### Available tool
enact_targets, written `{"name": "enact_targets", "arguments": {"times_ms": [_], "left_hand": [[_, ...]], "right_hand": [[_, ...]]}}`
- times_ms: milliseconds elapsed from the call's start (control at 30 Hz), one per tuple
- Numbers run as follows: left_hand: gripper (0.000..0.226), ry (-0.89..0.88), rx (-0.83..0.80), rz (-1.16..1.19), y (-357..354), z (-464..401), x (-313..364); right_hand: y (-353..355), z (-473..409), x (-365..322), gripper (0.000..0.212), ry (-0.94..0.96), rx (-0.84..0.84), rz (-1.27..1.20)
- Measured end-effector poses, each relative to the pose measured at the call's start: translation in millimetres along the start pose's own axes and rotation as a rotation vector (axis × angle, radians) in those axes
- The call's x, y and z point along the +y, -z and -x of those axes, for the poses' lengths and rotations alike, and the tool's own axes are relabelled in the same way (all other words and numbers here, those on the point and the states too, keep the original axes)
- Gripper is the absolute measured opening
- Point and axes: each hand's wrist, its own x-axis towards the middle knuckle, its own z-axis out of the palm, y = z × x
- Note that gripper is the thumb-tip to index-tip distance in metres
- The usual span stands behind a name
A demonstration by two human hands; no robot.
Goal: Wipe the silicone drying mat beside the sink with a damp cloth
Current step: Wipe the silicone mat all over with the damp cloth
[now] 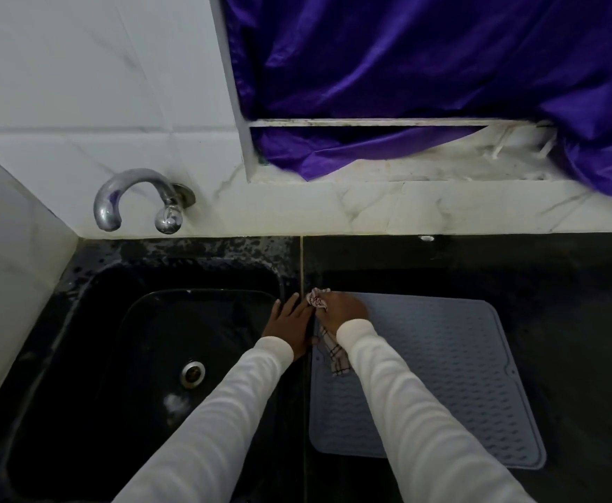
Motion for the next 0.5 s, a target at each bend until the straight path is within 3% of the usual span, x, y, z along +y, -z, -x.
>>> {"name": "enact_targets", "arguments": {"times_ms": [333,500], "left_hand": [[0.069,0.065,0.045,0.164,-9.1,1.4,6.7],[0.070,0.071,0.021,0.163,-8.5,0.1,5.8]], "right_hand": [[-1.0,66.7,2.3,0.047,0.099,-0.135,0.050],[2.1,91.3,3.5,0.051,0.036,-0.163,0.082]]}}
